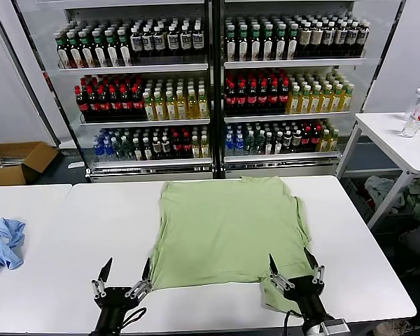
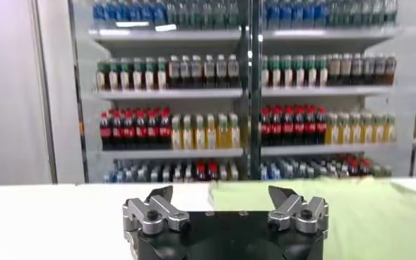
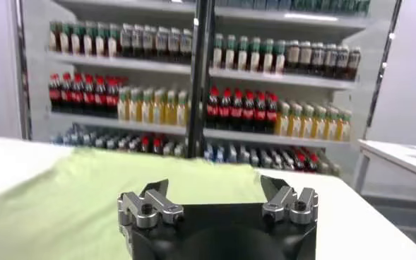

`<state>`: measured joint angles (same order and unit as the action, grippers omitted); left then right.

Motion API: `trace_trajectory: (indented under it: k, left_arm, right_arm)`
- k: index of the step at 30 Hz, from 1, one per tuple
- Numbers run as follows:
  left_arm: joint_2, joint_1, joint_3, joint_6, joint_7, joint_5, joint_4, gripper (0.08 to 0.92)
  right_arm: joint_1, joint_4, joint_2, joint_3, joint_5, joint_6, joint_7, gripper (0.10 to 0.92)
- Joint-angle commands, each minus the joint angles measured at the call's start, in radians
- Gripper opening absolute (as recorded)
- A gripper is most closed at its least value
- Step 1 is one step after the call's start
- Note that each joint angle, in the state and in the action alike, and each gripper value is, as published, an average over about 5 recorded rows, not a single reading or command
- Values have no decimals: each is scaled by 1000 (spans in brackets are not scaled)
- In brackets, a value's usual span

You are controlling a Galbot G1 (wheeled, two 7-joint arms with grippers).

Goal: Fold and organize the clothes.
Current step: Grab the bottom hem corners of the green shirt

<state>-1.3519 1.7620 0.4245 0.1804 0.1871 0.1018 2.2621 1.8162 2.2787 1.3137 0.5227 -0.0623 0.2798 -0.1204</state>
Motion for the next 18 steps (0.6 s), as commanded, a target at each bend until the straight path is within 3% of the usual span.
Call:
trace_trajectory:
  k: [1,11,18]
  left_arm:
    - [42,-153,-55,224,15,-3,-178,822]
    - [64,-211,-52,341,32,79,-257,822]
    - [72,-208,-49,355,-3,162,-252,823]
  right_arm:
    - [94,-41,-6,46,-12,37,-13,823]
    - [67,-114,11,30,-44,80,-19,823]
    - [53,-144,7,17,-93,106,-14,817]
